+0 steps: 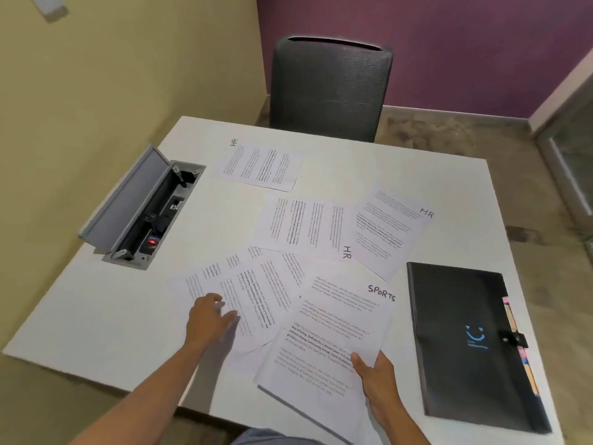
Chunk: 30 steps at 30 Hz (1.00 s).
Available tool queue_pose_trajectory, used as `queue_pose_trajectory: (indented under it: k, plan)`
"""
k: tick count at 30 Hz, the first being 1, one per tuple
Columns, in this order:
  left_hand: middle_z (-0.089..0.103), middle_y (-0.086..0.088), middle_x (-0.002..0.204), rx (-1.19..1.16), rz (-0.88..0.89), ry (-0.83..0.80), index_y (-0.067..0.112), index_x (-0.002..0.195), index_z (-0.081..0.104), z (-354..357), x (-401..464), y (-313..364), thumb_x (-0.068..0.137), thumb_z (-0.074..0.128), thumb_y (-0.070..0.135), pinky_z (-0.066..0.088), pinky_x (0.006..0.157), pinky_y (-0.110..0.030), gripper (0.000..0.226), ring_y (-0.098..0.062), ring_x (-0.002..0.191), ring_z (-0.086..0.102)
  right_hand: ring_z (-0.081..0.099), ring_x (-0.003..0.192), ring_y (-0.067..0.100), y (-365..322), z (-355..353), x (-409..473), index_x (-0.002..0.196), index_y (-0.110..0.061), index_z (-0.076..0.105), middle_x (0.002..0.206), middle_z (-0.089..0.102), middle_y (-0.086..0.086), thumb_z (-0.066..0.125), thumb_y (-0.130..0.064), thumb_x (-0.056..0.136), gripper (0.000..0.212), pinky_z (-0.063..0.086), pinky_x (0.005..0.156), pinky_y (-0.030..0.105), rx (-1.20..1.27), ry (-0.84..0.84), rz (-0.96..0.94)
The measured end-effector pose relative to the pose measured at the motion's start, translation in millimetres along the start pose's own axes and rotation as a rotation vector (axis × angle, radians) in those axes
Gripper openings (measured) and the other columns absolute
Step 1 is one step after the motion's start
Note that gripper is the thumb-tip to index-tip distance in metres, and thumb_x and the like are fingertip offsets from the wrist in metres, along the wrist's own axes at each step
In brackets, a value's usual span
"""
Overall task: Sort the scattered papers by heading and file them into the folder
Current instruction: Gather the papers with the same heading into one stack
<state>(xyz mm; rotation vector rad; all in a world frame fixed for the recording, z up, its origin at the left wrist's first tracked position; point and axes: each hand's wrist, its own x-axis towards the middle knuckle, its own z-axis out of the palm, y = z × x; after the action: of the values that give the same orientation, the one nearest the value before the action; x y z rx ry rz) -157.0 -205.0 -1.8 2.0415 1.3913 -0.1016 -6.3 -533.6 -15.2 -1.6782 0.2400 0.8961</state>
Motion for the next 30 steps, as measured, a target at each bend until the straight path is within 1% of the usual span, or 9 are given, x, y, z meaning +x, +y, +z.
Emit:
queue_pose_trajectory:
  k: [3,7,11,14,17,20,23,26,30]
  plan:
    - [0.055,-0.013,0.131,0.115,0.06,-0.006,0.01,0.124,0.057,-14.6,34.1,-3.3,0.071,0.082,0.047,0.046,0.099,-0.045,0.07,-0.032,0.123,0.051,0.065,0.11,0.022,10.4,11.4,-3.6,0.132,-0.019,0.056,0.122,0.069,-0.001,0.064,-0.011,0.094,0.04,0.05,0.101,0.049,0.003,0.041,0.008]
    - [0.054,-0.006,0.108,0.258,0.128,-0.038,0.015,0.098,0.053,-33.9,64.4,2.9,0.066,0.081,0.058,0.045,0.084,-0.042,0.061,-0.031,0.111,0.052,0.064,0.112,0.025,22.1,24.9,-4.8,0.133,-0.021,0.056,0.125,0.068,0.0,0.064,-0.016,0.094,0.04,0.049,0.1,0.054,-0.007,0.092,0.061]
    - [0.044,-0.007,0.127,0.451,0.119,-0.113,0.015,0.127,0.045,-36.9,75.6,9.6,0.069,0.076,0.062,0.045,0.09,-0.046,0.08,-0.031,0.122,0.042,0.06,0.118,0.029,22.4,30.2,-4.1,0.139,-0.016,0.051,0.13,0.064,0.002,0.064,-0.015,0.095,0.047,0.046,0.103,0.054,-0.015,0.149,0.073]
    - [0.042,-0.011,0.127,0.449,0.131,-0.141,0.015,0.132,0.04,-34.0,79.4,13.5,0.071,0.077,0.058,0.045,0.089,-0.049,0.083,-0.035,0.12,0.041,0.057,0.122,0.03,19.1,34.0,-3.5,0.142,-0.016,0.048,0.133,0.06,0.002,0.064,-0.016,0.094,0.05,0.046,0.103,0.053,-0.024,0.166,0.08]
    - [0.049,-0.009,0.116,0.376,0.115,-0.191,0.016,0.122,0.042,-31.8,83.2,18.2,0.073,0.081,0.047,0.047,0.087,-0.046,0.07,-0.032,0.108,0.051,0.058,0.121,0.029,16.8,35.6,-4.1,0.141,-0.016,0.049,0.132,0.061,0.001,0.063,-0.015,0.095,0.048,0.047,0.103,0.051,-0.033,0.165,0.059]
    - [0.057,-0.002,0.098,0.369,0.107,-0.246,0.017,0.109,0.044,-31.2,83.7,20.6,0.078,0.078,0.041,0.045,0.074,-0.037,0.052,-0.023,0.088,0.056,0.062,0.115,0.026,13.3,34.3,-5.2,0.137,-0.018,0.053,0.128,0.065,0.001,0.061,-0.014,0.096,0.041,0.048,0.102,0.048,-0.031,0.148,0.046]
    - [0.058,-0.002,0.093,0.383,0.142,-0.261,0.015,0.097,0.049,-27.1,76.4,22.3,0.084,0.073,0.031,0.041,0.069,-0.033,0.031,-0.021,0.083,0.054,0.063,0.112,0.025,7.9,30.4,-5.6,0.133,-0.019,0.054,0.124,0.066,-0.001,0.06,-0.015,0.097,0.037,0.05,0.1,0.048,-0.035,0.148,0.035]
    - [0.055,-0.002,0.082,0.241,0.165,-0.209,0.013,0.083,0.048,-22.0,59.9,23.1,0.083,0.068,0.016,0.039,0.061,-0.031,0.02,-0.023,0.079,0.054,0.064,0.106,0.022,4.4,19.9,-8.9,0.129,-0.021,0.055,0.118,0.066,-0.002,0.059,-0.016,0.097,0.032,0.051,0.096,0.045,-0.025,0.164,0.025]
    - [0.057,-0.001,0.082,0.036,0.202,-0.208,0.009,0.087,0.054,-26.8,29.5,23.9,0.083,0.067,0.012,0.038,0.057,-0.027,0.014,-0.024,0.078,0.056,0.064,0.104,0.023,13.0,-7.1,-13.9,0.13,-0.014,0.056,0.12,0.067,0.003,0.061,-0.012,0.096,0.034,0.051,0.095,0.042,0.047,0.235,0.037]
